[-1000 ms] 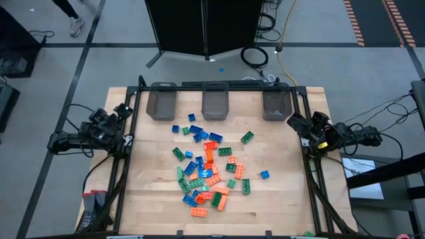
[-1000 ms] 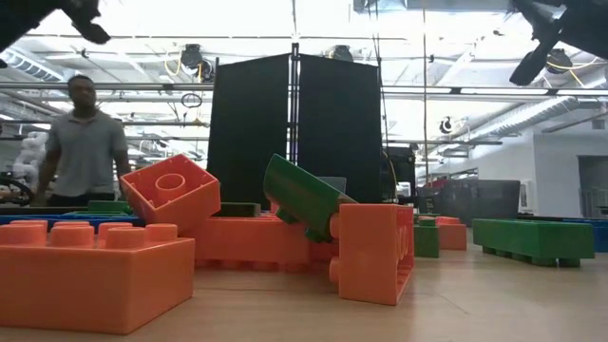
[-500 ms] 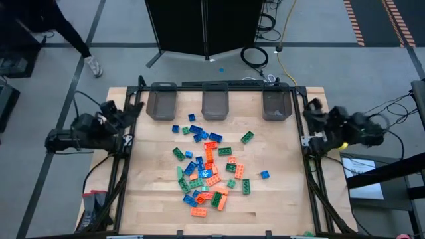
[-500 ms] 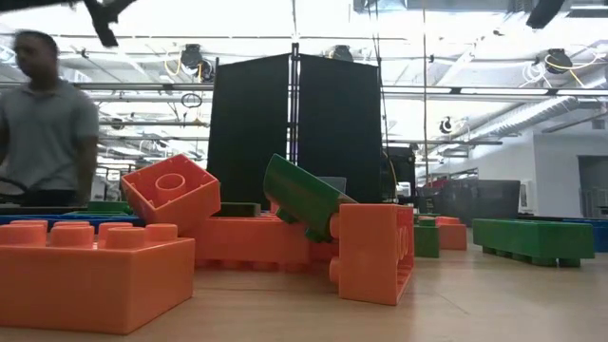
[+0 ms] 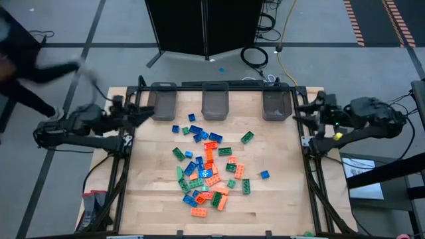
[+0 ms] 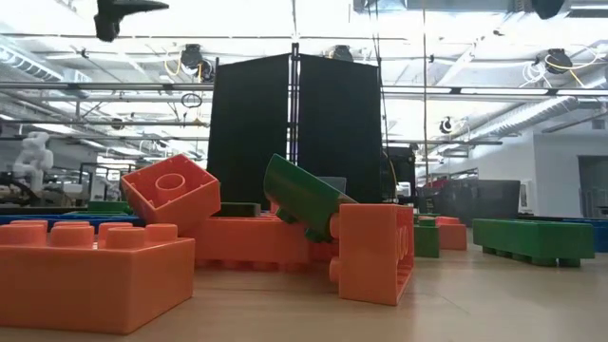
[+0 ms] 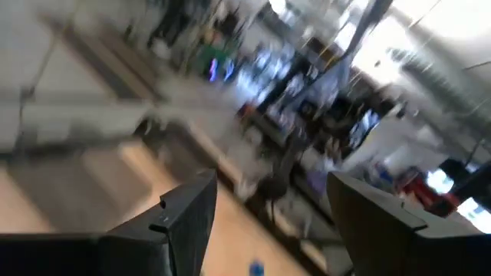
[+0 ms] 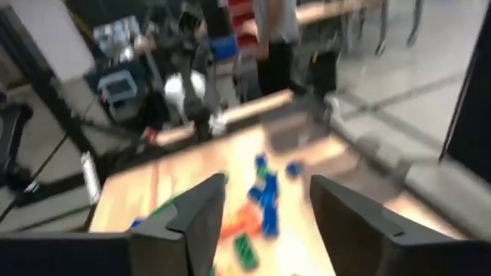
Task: Sort blocks
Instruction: Put the blue game piece into the right black bin
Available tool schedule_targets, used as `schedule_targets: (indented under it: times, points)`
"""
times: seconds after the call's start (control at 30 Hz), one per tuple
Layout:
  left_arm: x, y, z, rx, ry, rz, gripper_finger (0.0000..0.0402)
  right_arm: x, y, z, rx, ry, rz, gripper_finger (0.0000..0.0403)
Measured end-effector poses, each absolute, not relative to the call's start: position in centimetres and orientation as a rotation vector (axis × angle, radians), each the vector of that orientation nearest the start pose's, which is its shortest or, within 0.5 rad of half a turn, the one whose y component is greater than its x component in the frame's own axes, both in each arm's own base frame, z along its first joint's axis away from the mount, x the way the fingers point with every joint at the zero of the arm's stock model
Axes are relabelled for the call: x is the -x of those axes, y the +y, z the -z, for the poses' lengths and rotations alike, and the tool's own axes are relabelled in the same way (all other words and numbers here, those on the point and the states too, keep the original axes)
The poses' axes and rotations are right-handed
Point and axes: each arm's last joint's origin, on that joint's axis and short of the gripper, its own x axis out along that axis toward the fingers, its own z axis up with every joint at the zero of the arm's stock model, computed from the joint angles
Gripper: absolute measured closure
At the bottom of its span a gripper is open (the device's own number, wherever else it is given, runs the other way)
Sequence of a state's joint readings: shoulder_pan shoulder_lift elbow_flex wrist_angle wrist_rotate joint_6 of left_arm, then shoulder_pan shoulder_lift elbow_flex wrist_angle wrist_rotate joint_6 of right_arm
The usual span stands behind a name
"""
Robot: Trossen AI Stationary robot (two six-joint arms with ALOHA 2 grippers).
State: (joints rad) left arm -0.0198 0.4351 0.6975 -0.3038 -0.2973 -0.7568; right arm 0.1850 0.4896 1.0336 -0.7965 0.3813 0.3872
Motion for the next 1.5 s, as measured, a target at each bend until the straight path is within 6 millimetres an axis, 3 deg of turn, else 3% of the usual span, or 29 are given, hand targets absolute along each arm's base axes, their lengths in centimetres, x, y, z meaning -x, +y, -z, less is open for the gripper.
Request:
schedule_targets:
  times: [0.17, 0.33, 0.6, 0.83, 1.03, 1.17, 1.33, 1.43, 1.5]
  points:
    - [-12.0, -0.4, -31.5, 0.899, 0.216, -0.107, 0.0153, -8.2, 0.6, -37.0, -0.345, 0.342, 0.205, 0.0193]
    - [-14.5, -1.5, -30.0, 0.922, 0.376, -0.098, 0.0153, -10.3, 1.0, -36.1, -0.256, 0.454, 0.239, 0.0193]
    - [-17.1, -1.8, -27.8, 0.897, 0.473, -0.263, 0.0153, -13.1, 0.4, -34.3, -0.270, 0.553, 0.564, 0.0193]
    - [-18.1, -1.8, -26.9, 0.873, 0.506, -0.324, 0.0153, -16.0, -0.1, -31.1, -0.244, 0.827, 0.734, 0.0193]
    - [-18.4, -1.8, -26.6, 0.860, 0.512, -0.347, 0.0153, -20.8, 0.6, -28.6, -0.020, 0.998, 0.482, 0.0193]
    - [-18.3, -1.7, -26.5, 0.845, 0.508, -0.389, 0.0153, -23.6, 0.3, -26.5, 0.013, 1.084, 0.372, 0.0193]
    - [-18.1, -1.5, -26.2, 0.824, 0.524, -0.436, 0.0153, -25.1, 0.1, -23.1, -0.199, 1.313, 0.203, 0.0193]
    - [-18.0, -1.5, -26.2, 0.823, 0.525, -0.437, 0.0153, -25.4, 1.2, -21.7, -0.388, 1.440, 0.064, 0.0193]
    - [-18.0, -1.5, -26.1, 0.820, 0.531, -0.439, 0.0153, -25.3, 2.3, -21.4, -0.419, 1.490, 0.014, 0.0193]
